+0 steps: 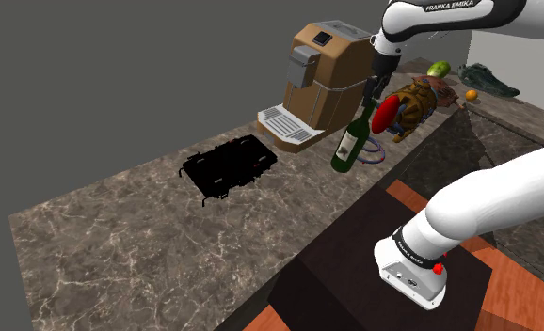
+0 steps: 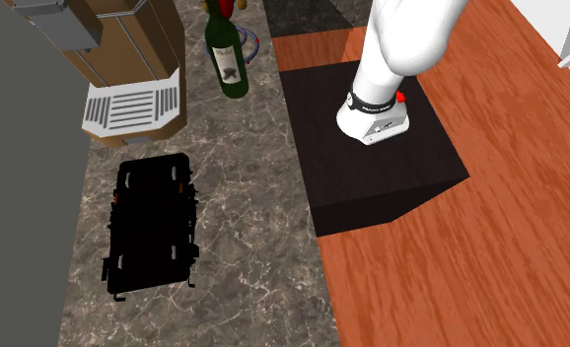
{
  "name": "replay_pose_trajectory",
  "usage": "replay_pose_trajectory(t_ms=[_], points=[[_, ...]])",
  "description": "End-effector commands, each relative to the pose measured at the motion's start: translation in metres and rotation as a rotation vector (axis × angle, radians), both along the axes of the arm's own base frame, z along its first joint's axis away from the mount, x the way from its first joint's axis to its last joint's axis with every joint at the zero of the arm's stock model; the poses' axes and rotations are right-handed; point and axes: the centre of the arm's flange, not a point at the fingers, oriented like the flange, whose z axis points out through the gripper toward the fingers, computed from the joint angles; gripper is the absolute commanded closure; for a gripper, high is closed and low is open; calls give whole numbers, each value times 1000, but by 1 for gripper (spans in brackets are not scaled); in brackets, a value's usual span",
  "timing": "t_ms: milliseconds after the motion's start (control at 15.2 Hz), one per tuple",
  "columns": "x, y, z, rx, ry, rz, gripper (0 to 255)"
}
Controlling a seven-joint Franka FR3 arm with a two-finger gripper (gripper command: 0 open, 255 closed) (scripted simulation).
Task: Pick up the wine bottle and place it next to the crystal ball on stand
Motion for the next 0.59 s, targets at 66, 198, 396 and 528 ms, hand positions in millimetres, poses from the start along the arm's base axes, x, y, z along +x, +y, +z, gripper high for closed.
replay_pose_trajectory(t_ms=[66, 198, 396, 528], points=[[6, -1, 36, 0, 1, 0, 0], [6, -1, 36, 0, 1, 0, 0], [6, -1, 36, 0, 1, 0, 0], [6, -1, 36, 0, 1, 0, 0]])
